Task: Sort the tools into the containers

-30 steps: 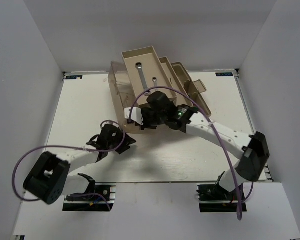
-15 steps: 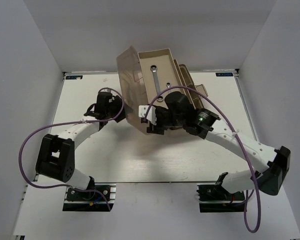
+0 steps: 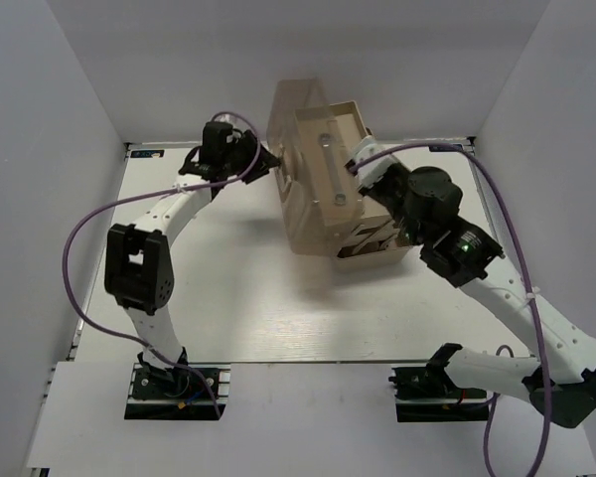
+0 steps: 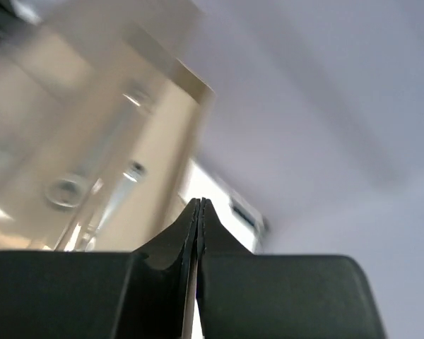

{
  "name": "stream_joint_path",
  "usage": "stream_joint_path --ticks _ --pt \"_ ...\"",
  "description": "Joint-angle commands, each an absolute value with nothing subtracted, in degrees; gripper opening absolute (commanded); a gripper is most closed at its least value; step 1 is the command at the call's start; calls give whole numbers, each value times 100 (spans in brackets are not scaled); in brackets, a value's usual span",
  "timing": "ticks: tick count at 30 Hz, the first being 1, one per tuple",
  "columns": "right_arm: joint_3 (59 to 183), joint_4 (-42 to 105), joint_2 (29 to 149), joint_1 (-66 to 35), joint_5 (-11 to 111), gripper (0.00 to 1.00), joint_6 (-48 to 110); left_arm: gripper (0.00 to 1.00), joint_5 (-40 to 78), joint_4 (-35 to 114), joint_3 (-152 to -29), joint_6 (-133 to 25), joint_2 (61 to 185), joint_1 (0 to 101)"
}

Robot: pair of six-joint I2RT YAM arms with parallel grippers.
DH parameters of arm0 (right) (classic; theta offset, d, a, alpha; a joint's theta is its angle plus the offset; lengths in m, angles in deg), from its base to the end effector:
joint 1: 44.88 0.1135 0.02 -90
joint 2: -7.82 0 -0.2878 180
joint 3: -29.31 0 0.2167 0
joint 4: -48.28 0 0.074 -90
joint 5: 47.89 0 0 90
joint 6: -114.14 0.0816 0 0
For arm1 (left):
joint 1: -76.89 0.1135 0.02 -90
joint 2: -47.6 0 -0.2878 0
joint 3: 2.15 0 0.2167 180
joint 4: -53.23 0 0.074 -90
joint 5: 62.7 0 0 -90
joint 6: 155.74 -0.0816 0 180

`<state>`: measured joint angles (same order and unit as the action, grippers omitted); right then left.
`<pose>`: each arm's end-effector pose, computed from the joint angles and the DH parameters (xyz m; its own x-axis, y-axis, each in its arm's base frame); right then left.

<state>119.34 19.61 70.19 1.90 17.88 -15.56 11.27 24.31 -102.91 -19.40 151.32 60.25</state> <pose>0.1798 0.1424 0.4665 0.2357 -0.5998 -0.7647 -0.3028 0.7023 -0.6442 0.4095 -0.1459 0.3014 -0.7110 -0.5132 -0.4807 -0.0210 0.6988 -0.7150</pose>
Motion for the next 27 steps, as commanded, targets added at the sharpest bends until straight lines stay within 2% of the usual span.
stream_joint_path --ticks 1,7,10,11,13,14,15,19,22,23,27 --pt "11685 1764 7049 -426 476 0 -1016 57 534 2213 -11076 -2241 15437 5764" --pt "11297 1069 7311 -1998 861 0 170 57 -71 2011 -12069 -2645 16026 5519" --pt "11367 419 7688 -2998 1573 0 785 57 -502 1346 -13182 -2970 16666 5369" --pt "11498 339 7777 -3168 2157 0 884 57 -583 1186 -13361 -3032 16791 5299" --pt "11604 -90 8171 -3658 2591 0 1217 61 -531 965 -13477 -3224 16802 5246" --pt "11683 -145 8243 -3775 3438 0 1288 61 -426 965 -13329 -3226 16671 5246" --pt "11745 -363 8453 -3863 3768 0 1306 63 -277 965 -13179 -3278 16495 5246" --pt "11859 -541 8990 -4207 5464 3 1105 85 707 904 -12187 -3383 15397 5359" --pt "12044 -664 9412 -4251 6073 3 990 95 1463 675 -11310 -3454 14404 5360" --pt "12105 -751 9665 -4277 6187 0 990 97 1612 553 -11071 -3454 14184 5360" --pt "12369 -971 9817 -4225 7135 0 1008 98 2078 420 -9527 -3507 13042 5360"
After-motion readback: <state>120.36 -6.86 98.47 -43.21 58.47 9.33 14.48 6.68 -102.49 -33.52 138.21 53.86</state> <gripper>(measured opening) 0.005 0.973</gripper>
